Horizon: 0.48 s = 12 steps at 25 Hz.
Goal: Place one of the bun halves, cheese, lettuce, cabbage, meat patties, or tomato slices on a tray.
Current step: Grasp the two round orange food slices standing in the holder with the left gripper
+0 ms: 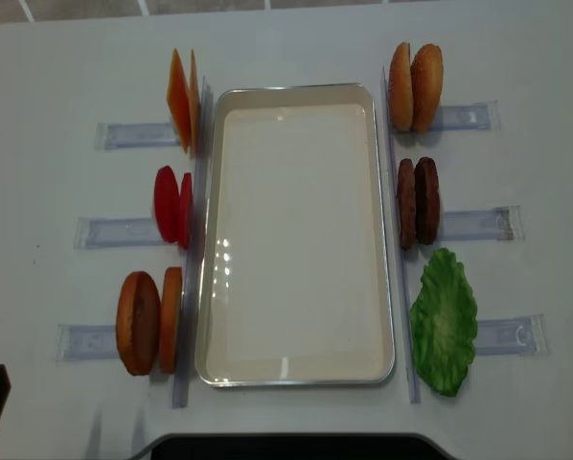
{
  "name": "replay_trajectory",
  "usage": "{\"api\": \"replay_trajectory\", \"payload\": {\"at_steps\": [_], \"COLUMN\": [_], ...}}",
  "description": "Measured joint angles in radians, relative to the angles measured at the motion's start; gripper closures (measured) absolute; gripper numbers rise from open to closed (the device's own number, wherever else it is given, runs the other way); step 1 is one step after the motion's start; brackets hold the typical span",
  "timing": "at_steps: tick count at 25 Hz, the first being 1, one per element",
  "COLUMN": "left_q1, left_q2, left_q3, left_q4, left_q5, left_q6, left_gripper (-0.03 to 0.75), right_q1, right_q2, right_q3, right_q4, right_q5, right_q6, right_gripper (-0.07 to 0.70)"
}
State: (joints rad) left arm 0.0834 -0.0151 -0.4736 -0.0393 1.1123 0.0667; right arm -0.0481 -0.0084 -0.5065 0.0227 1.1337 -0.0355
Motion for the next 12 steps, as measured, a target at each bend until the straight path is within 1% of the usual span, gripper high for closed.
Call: {"api": "replay_trajectory", "payload": {"at_steps": [12], "left_q1": [0.0], "left_q2": [0.0], "left_q3": [0.0], "left_q4": [0.0], "left_q5": [0.0], "left_q6": [0.0], "left_gripper": [0.261], "right_q1": [0.0], "right_q2": [0.0], "right_q3": [0.0], "right_q4": [0.0], "right_q5": [0.0], "right_q6": [0.0], "right_gripper": [0.232]}}
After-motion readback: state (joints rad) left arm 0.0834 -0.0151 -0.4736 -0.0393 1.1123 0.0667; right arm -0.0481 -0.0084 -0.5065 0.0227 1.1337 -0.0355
